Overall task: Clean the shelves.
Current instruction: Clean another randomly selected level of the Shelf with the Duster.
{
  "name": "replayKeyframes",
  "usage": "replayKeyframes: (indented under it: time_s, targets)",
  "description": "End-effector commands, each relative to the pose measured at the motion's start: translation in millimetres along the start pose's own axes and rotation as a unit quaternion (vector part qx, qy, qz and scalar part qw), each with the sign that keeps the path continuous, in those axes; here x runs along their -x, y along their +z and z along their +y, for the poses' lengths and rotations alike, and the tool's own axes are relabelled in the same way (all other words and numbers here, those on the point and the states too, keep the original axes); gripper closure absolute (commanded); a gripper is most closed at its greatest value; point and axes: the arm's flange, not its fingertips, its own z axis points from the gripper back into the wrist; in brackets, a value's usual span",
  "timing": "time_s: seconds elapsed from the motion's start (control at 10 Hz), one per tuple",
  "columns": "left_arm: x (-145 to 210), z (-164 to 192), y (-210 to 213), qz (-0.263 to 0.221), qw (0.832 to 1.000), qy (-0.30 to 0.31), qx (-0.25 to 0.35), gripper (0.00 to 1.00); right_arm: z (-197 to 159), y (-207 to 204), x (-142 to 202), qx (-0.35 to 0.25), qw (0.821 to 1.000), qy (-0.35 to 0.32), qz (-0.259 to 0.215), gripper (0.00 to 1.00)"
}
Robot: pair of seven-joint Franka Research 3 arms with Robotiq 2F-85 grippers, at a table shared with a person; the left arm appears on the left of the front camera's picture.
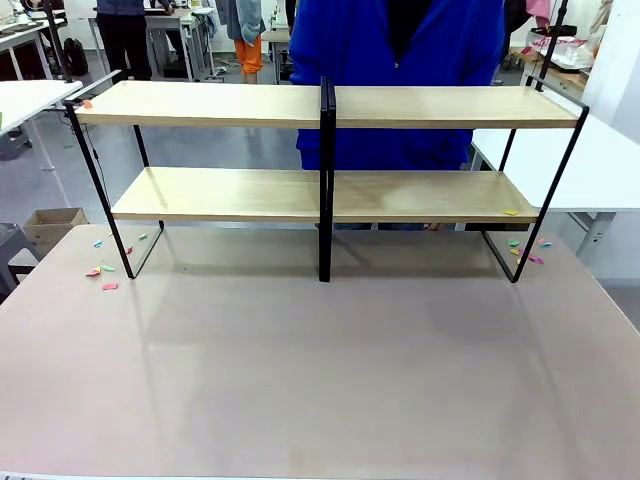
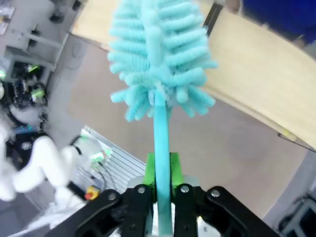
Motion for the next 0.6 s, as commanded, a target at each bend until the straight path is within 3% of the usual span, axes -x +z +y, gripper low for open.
replayKeyframes:
  time_s: [0.0,0.1,0.2,0.5]
  targets:
    - [1,1,-1,-0.004,1.0,-0.003,0.005,0.0,-95,-61,163,-0.061,0.997,-0.011,-0.035,0.88]
    - [1,1,-1,-0.004,1.0,-0.003,0.005,0.0,-109,-65,174,-0.058,0.997,-0.038,-0.038,0.88]
    - [1,1,-1,-0.004,1.0,-0.003,0.005,0.0,-24,33,12,-0.022,1.0,-0.011,-0.015,0.88]
    - [1,1,-1,-0.004,1.0,-0.003,0.005,0.0,-24,33,12,-0.022,1.0,-0.011,-0.015,0.88]
